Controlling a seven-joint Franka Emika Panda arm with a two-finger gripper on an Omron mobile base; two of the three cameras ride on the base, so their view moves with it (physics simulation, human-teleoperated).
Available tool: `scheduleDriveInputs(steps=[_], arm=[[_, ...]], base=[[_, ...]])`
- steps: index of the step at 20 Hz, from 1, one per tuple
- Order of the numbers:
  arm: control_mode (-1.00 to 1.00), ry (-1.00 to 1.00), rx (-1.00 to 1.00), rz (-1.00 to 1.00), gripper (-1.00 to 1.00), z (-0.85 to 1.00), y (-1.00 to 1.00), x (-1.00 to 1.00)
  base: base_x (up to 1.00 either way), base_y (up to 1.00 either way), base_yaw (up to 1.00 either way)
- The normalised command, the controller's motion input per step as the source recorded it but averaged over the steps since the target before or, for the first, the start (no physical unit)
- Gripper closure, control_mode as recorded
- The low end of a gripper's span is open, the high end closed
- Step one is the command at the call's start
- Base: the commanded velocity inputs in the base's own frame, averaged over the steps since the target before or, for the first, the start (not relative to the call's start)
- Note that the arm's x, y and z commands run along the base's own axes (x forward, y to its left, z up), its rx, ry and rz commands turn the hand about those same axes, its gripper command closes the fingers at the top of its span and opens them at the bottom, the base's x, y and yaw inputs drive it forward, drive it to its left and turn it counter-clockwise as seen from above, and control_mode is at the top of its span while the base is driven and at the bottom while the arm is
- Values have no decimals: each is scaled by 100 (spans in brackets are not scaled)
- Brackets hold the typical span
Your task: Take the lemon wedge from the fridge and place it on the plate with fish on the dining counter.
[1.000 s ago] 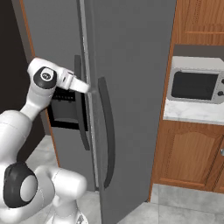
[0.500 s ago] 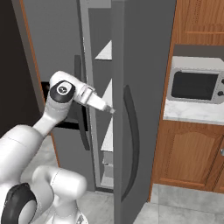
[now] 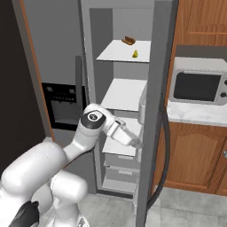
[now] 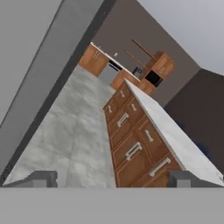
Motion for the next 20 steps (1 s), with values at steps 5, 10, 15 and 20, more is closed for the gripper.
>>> scheduleDriveInputs(steps=[5,10,15,20], arm=[[-100,-3,-2,-25,-100,-30,-100,-79],[-100,-41,9,-11,-100,24,28,-96],[-100,-27,17,10,-100,75,100,-26],[-100,-6,20,21,-100,84,100,2]], base=[[0,0,0],[0,0,0],[0,0,0],[0,0,0]])
